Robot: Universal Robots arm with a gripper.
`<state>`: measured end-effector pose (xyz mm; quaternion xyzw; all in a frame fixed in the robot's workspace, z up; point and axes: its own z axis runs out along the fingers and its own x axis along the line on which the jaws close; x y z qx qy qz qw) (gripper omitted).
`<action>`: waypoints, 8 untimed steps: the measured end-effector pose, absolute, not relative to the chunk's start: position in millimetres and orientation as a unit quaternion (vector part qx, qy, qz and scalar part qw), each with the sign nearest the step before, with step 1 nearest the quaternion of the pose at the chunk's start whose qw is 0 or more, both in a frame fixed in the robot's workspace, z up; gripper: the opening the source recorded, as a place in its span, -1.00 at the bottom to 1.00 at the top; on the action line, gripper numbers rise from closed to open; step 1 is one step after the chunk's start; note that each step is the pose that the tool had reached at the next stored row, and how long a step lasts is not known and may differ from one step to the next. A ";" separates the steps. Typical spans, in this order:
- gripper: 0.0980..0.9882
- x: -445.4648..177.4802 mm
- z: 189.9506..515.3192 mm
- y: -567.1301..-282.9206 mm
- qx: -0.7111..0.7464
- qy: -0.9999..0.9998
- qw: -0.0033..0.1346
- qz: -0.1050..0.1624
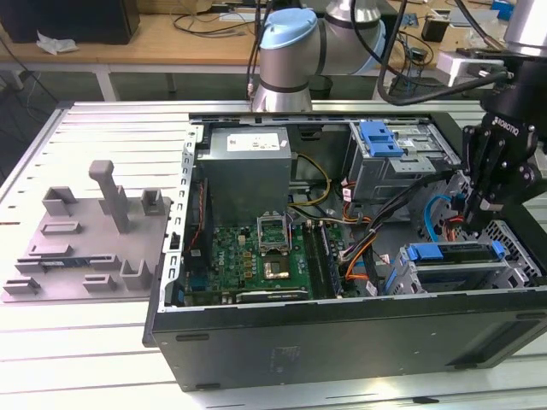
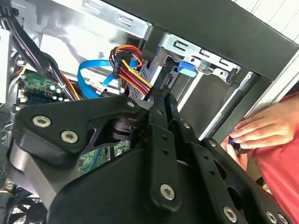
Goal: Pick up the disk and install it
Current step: 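Insert the first disk wire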
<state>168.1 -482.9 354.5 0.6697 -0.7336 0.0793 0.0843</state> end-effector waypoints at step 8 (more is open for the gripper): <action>-0.85 167.8 354.0 -497.6 0.682 -0.728 0.050 0.049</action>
